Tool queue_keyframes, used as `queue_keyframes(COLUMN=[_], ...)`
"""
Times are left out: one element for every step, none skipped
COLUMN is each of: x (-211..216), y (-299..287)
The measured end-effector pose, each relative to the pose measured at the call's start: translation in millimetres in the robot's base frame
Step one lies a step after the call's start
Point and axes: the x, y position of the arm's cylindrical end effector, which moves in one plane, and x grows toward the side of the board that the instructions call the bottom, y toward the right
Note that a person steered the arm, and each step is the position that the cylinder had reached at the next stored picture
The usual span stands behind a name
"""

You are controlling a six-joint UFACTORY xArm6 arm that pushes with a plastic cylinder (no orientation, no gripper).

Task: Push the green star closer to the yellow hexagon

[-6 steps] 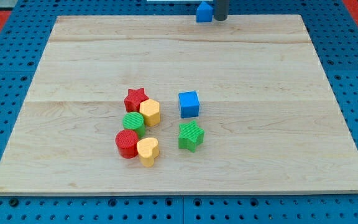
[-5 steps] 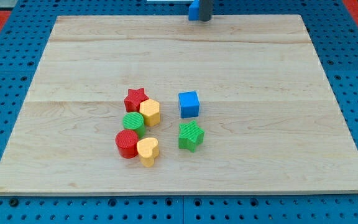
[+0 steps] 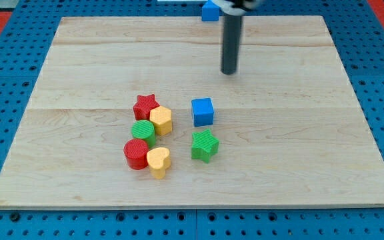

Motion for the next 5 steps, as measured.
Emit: queue_keyframes(x=[97, 183, 185, 169, 141], y=[12, 5, -50, -68, -78])
